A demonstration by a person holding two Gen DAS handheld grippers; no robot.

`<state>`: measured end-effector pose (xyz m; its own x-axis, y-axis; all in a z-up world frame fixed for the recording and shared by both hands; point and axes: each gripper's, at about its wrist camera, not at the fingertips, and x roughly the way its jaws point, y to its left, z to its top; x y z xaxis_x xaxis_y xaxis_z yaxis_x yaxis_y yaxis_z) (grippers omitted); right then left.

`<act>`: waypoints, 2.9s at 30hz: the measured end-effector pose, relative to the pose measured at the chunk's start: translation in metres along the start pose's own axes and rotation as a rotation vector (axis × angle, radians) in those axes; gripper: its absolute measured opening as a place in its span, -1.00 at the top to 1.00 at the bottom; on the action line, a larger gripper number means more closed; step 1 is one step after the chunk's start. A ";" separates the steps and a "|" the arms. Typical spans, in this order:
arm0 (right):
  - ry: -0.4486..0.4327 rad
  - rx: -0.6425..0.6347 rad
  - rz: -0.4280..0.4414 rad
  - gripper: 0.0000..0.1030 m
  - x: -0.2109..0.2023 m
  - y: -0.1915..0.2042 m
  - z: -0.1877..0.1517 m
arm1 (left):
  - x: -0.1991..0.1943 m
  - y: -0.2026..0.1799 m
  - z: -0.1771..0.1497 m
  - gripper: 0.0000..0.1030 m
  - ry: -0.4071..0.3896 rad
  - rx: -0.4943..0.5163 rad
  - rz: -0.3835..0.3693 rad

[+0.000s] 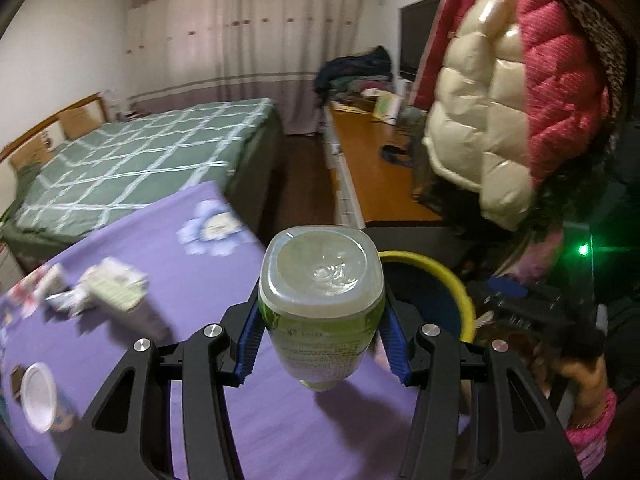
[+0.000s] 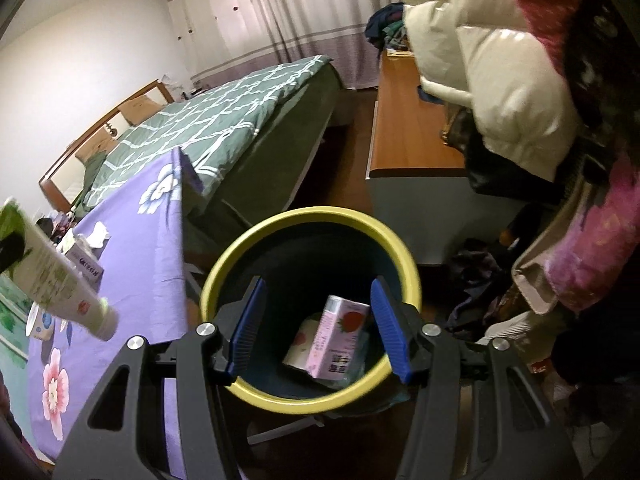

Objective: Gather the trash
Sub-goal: 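Grasp the green-labelled milk bottle with the left gripper and drop it into the bin, then reach the right gripper to the white tissue and pinch it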

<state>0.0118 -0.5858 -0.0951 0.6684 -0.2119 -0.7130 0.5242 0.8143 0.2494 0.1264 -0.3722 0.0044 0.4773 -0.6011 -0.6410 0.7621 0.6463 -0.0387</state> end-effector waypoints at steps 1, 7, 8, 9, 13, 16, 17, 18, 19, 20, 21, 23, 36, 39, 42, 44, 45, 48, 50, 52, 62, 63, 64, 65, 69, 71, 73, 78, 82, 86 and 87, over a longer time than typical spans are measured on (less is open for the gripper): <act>-0.001 0.005 -0.002 -0.01 -0.001 -0.003 0.000 | 0.010 -0.010 0.007 0.00 0.002 0.004 -0.029; -0.002 0.030 -0.018 -0.01 -0.004 -0.020 0.000 | 0.055 -0.043 0.027 0.00 0.029 0.009 -0.097; -0.001 0.032 -0.019 -0.01 -0.004 -0.021 0.000 | 0.064 -0.047 0.027 0.00 0.038 0.011 -0.100; 0.000 0.035 -0.020 -0.02 -0.003 -0.023 0.001 | 0.070 -0.050 0.027 0.00 0.048 0.010 -0.101; 0.007 0.034 -0.019 -0.05 0.001 -0.023 0.002 | 0.084 -0.052 0.022 -0.47 0.052 0.003 -0.060; 0.019 0.023 -0.013 -0.06 0.006 -0.018 0.002 | 0.077 -0.039 0.018 -0.47 0.049 -0.011 -0.040; 0.022 0.019 -0.008 -0.06 0.007 -0.015 0.002 | 0.073 -0.033 0.017 -0.47 0.044 -0.016 -0.029; 0.025 0.014 -0.003 -0.06 0.008 -0.012 0.002 | 0.069 -0.027 0.015 -0.47 0.038 -0.020 -0.016; 0.027 0.008 0.000 -0.06 0.009 -0.010 0.002 | 0.061 -0.017 0.013 -0.49 0.028 -0.027 0.007; 0.031 -0.003 0.007 -0.06 0.011 -0.004 0.002 | 0.056 -0.009 0.012 -0.50 0.021 -0.034 0.020; 0.035 -0.015 0.013 -0.06 0.012 0.001 0.002 | 0.050 -0.001 0.010 -0.53 0.013 -0.046 0.036; 0.041 -0.041 0.030 -0.06 0.015 0.017 0.002 | 0.034 0.026 0.005 -0.55 -0.001 -0.081 0.077; 0.083 -0.264 0.206 -0.06 0.036 0.179 0.002 | -0.046 0.222 -0.038 -0.56 -0.051 -0.287 0.374; 0.094 -0.319 0.242 -0.06 0.041 0.223 -0.001 | -0.058 0.264 -0.049 -0.56 -0.053 -0.323 0.419; 0.114 -0.376 0.284 -0.06 0.049 0.269 -0.005 | -0.068 0.306 -0.063 -0.56 -0.052 -0.365 0.458; 0.121 -0.411 0.312 -0.06 0.055 0.299 -0.007 | -0.072 0.326 -0.071 -0.56 -0.051 -0.387 0.475; 0.125 -0.423 0.320 -0.06 0.058 0.311 -0.009 | -0.073 0.335 -0.074 -0.56 -0.052 -0.397 0.484; 0.149 -0.460 0.354 -0.06 0.070 0.350 -0.015 | -0.075 0.369 -0.083 -0.56 -0.061 -0.430 0.513; 0.170 -0.489 0.372 -0.06 0.078 0.375 -0.019 | -0.073 0.385 -0.087 -0.56 -0.063 -0.447 0.525; 0.193 -0.508 0.390 -0.06 0.087 0.396 -0.023 | -0.068 0.400 -0.090 -0.56 -0.062 -0.466 0.532; 0.170 -0.621 0.383 -0.06 0.126 0.498 -0.017 | -0.047 0.432 -0.097 -0.56 -0.028 -0.498 0.526; 0.161 -0.634 0.368 -0.06 0.131 0.507 -0.014 | -0.047 0.432 -0.096 -0.56 -0.030 -0.504 0.526; 0.156 -0.642 0.357 -0.06 0.135 0.512 -0.013 | -0.047 0.434 -0.098 -0.56 -0.030 -0.513 0.523; 0.151 -0.652 0.337 -0.06 0.141 0.518 -0.011 | -0.047 0.436 -0.100 -0.56 -0.031 -0.522 0.520; 0.183 -0.678 0.277 -0.06 0.169 0.529 -0.008 | -0.051 0.441 -0.104 -0.56 -0.041 -0.542 0.527; 0.160 -0.700 0.227 -0.06 0.179 0.531 -0.007 | -0.053 0.443 -0.107 -0.56 -0.044 -0.549 0.542; 0.152 -0.708 0.207 -0.06 0.183 0.532 -0.004 | -0.054 0.446 -0.109 -0.56 -0.042 -0.559 0.543; 0.149 -0.754 0.152 -0.06 0.188 0.534 -0.004 | -0.051 0.447 -0.112 -0.56 -0.029 -0.566 0.539; 0.131 -0.766 0.188 -0.05 0.184 0.537 -0.010 | -0.051 0.445 -0.112 -0.56 -0.030 -0.561 0.545; 0.127 -0.807 0.169 -0.05 0.192 0.543 -0.019 | -0.052 0.446 -0.112 -0.56 -0.028 -0.563 0.550; 0.119 -0.814 0.158 -0.04 0.193 0.543 -0.019 | -0.052 0.447 -0.113 -0.56 -0.027 -0.564 0.550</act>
<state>0.4151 -0.1745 -0.1100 0.6179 -0.0416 -0.7852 -0.1463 0.9751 -0.1668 0.3931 0.0009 -0.0662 0.7377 -0.1323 -0.6620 0.0798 0.9908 -0.1091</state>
